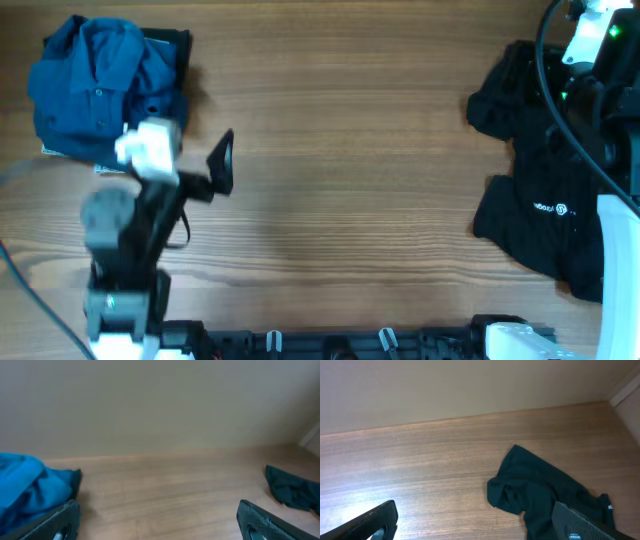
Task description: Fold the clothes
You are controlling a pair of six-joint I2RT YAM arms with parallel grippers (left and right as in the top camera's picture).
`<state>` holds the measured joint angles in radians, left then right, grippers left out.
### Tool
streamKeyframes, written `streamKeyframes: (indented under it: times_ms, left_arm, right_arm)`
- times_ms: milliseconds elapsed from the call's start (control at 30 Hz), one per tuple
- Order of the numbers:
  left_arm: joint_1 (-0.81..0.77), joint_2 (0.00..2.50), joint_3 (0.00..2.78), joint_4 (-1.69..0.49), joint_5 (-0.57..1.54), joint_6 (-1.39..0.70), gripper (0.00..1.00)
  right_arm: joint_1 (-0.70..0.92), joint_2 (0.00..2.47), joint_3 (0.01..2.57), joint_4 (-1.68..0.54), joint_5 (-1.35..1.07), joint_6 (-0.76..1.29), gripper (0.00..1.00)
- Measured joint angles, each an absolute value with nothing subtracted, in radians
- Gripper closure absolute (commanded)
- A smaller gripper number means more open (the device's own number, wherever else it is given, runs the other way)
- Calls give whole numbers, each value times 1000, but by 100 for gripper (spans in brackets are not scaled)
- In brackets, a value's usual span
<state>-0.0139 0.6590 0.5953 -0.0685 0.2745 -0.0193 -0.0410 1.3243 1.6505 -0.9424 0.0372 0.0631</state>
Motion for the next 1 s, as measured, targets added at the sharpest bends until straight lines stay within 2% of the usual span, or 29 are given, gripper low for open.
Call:
streamKeyframes:
  times_ms: [300,767,1000]
  left_arm:
    - [60,252,229,53,302,-19,0]
    - [61,117,21,51,305,-19,0]
    - [61,52,10,23,252,-19,0]
  right_arm:
    - [-41,1325,1650,-943,39,63,0]
    - [-41,1325,1650,-943,39,63,0]
    - [-41,1325,1650,-943,39,63,0]
